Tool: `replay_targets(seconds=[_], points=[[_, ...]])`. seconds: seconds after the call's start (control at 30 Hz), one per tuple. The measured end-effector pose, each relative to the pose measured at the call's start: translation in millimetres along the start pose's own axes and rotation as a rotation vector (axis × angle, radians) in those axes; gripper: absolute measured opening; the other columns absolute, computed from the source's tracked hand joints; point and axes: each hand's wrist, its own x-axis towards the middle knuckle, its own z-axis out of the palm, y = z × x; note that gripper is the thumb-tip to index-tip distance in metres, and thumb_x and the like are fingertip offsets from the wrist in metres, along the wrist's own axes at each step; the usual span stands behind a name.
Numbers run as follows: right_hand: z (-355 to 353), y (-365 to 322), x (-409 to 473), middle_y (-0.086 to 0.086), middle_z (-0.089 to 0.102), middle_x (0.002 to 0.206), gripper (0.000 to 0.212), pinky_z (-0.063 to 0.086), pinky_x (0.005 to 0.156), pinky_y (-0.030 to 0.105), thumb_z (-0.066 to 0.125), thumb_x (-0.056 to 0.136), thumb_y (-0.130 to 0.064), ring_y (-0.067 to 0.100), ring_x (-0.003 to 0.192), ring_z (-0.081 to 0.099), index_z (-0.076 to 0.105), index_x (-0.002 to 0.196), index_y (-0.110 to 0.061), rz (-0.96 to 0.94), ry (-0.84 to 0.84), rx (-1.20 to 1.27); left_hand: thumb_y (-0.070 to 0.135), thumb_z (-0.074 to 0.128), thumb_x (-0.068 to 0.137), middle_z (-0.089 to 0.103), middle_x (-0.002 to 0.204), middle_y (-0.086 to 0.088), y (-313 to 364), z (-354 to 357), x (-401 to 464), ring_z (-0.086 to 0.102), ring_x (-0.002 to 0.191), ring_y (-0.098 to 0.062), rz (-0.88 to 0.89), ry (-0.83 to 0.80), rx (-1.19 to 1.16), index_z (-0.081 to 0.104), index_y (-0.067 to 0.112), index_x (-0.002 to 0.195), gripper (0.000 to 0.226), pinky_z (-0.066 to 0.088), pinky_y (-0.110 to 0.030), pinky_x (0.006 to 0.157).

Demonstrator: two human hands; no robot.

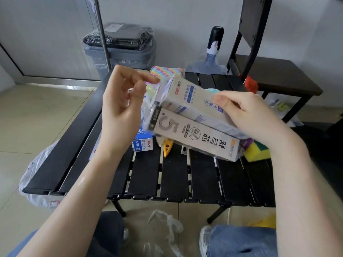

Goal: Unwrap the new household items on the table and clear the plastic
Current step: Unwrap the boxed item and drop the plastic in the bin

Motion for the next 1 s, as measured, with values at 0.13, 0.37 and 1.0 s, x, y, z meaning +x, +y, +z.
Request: replay_targets(seconds=[0.13,0.37,1.0], points=[[6.7,1.3,3.1,-0.013,0.066,0.079,0.035,0.044,0.064,0.033,0.039,0.099,-0.047,0.009,0.074,0.059,0.067,0.111,-0.029,-0.010,0.047,-0.026,0.003,0.034,0.102,0.068,0.097,-0.006,0.7,1.5,0.0,0.060,0.090,-0.014,-0.034,-0.041,0.038,0.037,0.015,0.090,0.018,0.042,-0.028,0.081],[7.6,1.7,1.8,-0.001,0.066,0.071,0.028,0.043,0.064,0.035,0.044,0.098,-0.046,0.016,0.067,0.057,0.068,0.107,-0.034,0.015,0.113,-0.038,0.008,0.040,0.100,0.069,0.080,0.004,-0.4,3.7,-2.9,0.062,0.077,-0.009,-0.102,0.025,0.052,0.039,0.017,0.089,0.014,0.044,-0.037,0.071],[0.7,-29.3,-5.9,-0.004,0.069,0.075,0.035,0.053,0.070,0.042,0.055,0.087,-0.058,0.019,0.077,0.062,0.076,0.092,-0.030,0.013,0.248,-0.122,0.018,0.069,0.086,0.069,0.083,0.007,13.9,-3.7,9.7,0.063,0.066,0.001,-0.133,0.035,0.431,0.070,0.027,0.092,0.011,0.050,-0.014,0.069]])
